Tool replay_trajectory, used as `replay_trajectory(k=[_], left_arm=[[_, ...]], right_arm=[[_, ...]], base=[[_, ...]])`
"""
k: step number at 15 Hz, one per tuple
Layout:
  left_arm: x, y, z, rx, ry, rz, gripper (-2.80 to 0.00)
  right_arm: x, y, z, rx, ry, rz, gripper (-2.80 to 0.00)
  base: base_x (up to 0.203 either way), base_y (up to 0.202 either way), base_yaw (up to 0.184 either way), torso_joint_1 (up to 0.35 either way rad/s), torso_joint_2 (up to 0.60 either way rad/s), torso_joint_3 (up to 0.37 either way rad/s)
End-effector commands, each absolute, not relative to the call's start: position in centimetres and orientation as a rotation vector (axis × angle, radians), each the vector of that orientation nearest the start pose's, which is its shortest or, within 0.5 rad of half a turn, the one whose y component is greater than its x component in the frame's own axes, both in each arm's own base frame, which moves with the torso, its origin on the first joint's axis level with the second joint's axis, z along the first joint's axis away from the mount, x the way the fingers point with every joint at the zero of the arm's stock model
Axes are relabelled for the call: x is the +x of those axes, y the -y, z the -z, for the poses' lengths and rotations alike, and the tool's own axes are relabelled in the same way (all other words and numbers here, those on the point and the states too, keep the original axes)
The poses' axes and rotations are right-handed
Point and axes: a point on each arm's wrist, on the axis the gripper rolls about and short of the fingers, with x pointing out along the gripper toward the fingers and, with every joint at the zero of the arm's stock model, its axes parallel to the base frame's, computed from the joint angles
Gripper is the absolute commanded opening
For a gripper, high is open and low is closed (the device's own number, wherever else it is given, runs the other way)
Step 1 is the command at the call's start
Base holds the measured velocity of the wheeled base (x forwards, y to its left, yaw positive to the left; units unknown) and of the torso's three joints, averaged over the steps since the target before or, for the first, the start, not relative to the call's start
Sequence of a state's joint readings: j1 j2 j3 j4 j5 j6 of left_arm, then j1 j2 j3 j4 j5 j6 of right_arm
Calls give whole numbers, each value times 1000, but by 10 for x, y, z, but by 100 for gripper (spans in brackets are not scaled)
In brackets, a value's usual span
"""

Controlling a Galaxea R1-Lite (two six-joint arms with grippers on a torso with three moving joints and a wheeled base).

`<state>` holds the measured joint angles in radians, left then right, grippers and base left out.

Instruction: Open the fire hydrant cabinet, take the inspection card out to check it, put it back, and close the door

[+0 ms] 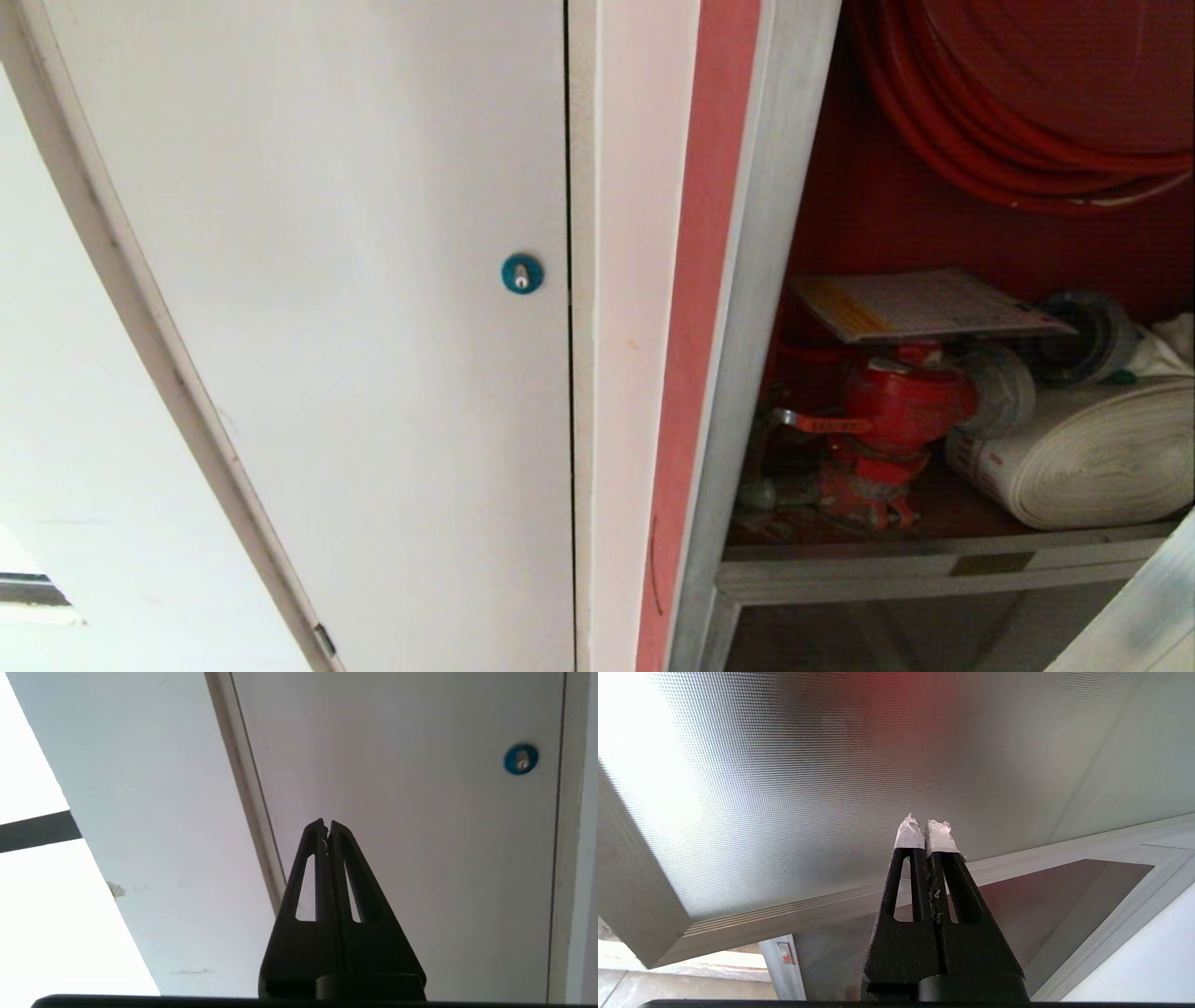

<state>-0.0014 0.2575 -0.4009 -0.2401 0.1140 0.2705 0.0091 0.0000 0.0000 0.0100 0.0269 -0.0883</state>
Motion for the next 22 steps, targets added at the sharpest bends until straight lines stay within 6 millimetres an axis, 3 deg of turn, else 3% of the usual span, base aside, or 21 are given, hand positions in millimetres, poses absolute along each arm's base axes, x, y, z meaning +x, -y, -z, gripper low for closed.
replay_trajectory(k=[1,5,8,14,22], left_arm=[[-39,-2,-208,247,379,-173,-280],[-54,-2,-175,231,323,-150,-280],[-54,-1,-156,188,306,-83,-280],[-40,-1,-126,63,215,-41,-280],[-24,-1,-85,53,66,-38,-280]], right_arm=[[-23,0,-74,-89,-11,-37,-280],[-23,0,-75,-89,-10,-36,-280],[-23,0,-74,-89,-10,-37,-280],[-23,0,-74,-89,-11,-37,-280],[-23,0,-75,-87,-9,-37,-280]], base=[[0,0,0,0,0,0],[0,0,0,0,0,0],[0,0,0,0,0,0],[0,0,0,0,0,0],[0,0,0,0,0,0]])
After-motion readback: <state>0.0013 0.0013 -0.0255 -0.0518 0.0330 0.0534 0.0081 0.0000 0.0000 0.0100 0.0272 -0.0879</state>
